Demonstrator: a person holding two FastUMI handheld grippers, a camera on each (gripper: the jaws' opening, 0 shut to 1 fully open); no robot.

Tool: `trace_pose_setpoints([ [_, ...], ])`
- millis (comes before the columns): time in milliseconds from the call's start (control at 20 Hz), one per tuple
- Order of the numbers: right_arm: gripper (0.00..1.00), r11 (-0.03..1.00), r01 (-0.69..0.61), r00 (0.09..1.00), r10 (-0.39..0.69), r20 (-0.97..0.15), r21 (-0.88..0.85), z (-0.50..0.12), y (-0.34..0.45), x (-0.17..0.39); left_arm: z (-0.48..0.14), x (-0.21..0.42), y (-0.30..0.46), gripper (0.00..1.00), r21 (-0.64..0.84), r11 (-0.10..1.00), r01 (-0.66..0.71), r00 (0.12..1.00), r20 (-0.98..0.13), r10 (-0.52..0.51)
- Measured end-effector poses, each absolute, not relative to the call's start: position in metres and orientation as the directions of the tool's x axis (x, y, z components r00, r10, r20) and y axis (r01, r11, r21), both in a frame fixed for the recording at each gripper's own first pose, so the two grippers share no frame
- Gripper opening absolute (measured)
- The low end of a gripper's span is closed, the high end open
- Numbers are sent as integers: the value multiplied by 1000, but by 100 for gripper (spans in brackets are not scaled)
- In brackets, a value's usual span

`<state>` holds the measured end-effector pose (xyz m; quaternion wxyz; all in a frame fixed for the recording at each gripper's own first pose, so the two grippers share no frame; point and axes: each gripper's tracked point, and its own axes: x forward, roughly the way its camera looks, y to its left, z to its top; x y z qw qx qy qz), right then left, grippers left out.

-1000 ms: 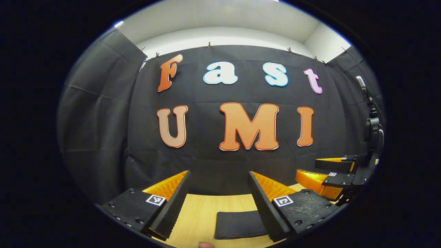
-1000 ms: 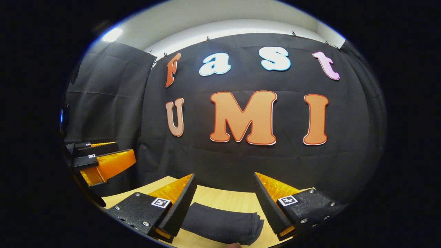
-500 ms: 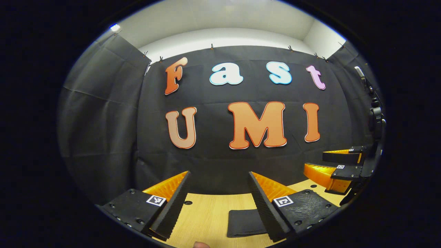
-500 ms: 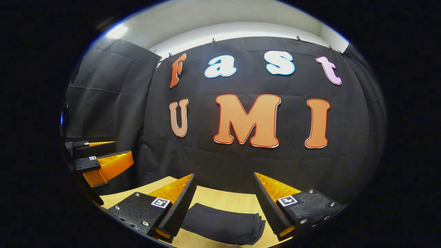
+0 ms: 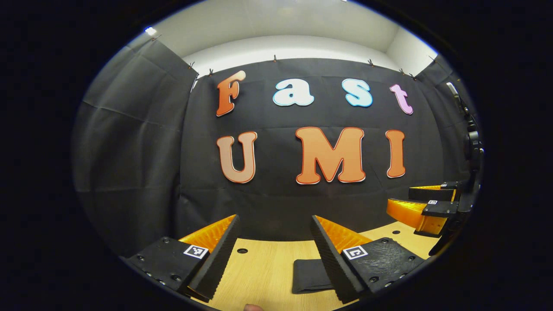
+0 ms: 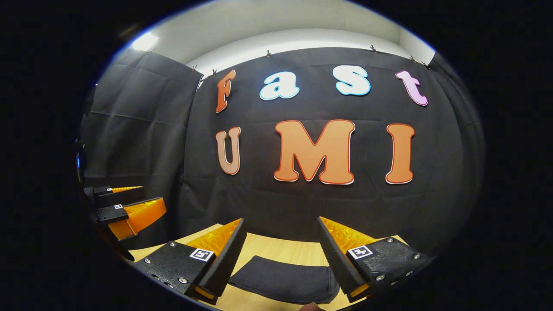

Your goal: Grasp the waist and the cuffs of the jeans and fold them to make the two legs overlap; first hold the waist and fold one-third of the jeans toward the cuffs, then hold the cuffs and fold the remaining one-third in the same direction to finish folding.

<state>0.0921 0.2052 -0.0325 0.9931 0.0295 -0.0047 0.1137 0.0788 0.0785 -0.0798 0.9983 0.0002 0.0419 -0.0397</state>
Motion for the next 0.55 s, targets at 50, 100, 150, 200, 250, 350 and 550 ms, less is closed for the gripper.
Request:
trace_pose_setpoints([
  [50, 97, 973, -226, 974, 225, 21, 55, -31, 207, 91, -79, 77, 81, 95, -6, 997, 77, 994, -81, -77],
  [100, 97, 973, -226, 974, 225, 25, 55, -29, 209, 89, -79, 76, 84, 97, -10, 997, 75, 994, -80, -76],
  [150, 97, 972, -227, 974, 226, 26, 55, -30, 211, 88, -79, 75, 85, 97, -13, 997, 74, 994, -78, -75],
  [200, 97, 972, -230, 973, 228, 30, 55, -28, 214, 86, -79, 74, 86, 97, -12, 997, 73, 994, -77, -74],
  [250, 97, 972, -229, 973, 228, 31, 52, -28, 215, 85, -79, 74, 87, 97, -12, 997, 75, 994, -74, -75],
  [350, 97, 972, -230, 973, 229, 30, 52, -28, 216, 83, -80, 74, 86, 95, -7, 997, 80, 994, -74, -81],
  [550, 97, 972, -228, 974, 226, 32, 58, -26, 220, 83, -87, 72, 87, 95, -7, 996, 85, 992, -94, -86],
])
